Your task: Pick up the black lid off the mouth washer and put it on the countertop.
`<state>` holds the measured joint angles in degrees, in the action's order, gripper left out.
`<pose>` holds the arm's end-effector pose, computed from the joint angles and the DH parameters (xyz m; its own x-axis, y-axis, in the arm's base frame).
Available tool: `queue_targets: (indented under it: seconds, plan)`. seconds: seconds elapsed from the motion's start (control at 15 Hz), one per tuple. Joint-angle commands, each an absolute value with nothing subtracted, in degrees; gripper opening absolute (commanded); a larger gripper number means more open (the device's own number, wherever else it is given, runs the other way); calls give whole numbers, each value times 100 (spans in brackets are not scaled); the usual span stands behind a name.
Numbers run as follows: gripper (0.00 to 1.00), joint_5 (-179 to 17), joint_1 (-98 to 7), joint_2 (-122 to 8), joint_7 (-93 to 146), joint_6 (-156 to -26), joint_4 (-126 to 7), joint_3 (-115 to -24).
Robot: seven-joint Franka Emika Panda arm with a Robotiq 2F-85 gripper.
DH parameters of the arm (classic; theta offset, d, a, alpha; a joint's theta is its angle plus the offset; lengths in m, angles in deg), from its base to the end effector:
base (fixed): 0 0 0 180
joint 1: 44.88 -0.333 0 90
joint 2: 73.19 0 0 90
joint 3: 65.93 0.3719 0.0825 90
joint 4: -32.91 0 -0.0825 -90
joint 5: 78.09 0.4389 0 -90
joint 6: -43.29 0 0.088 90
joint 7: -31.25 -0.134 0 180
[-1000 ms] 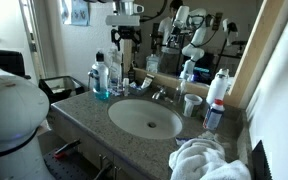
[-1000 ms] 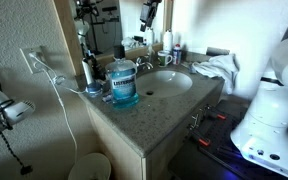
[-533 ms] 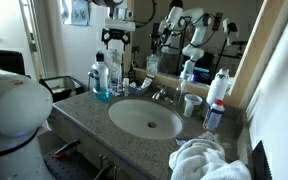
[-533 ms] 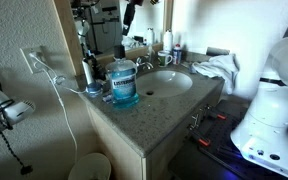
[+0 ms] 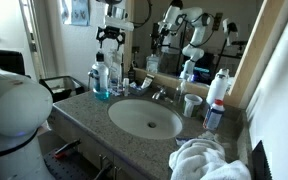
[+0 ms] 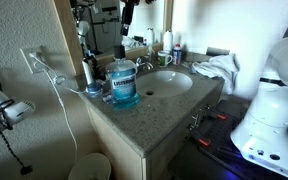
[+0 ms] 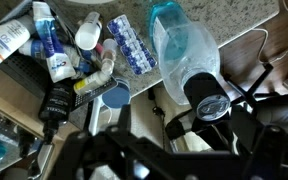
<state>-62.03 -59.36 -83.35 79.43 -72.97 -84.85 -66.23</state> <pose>0.5443 0.1606 0.5434 0.5407 0.7909 0.2865 0.8358 -0.5437 -0.0766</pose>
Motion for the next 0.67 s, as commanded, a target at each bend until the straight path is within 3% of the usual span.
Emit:
queue_targets:
  seconds: [0.0,0.6]
  plan:
    - [100,-6019,-5815,-8287,8167,-6942,-8336,-6450]
    - [100,-6232,-5870,-8505,7852,-7254,-8692,-5975]
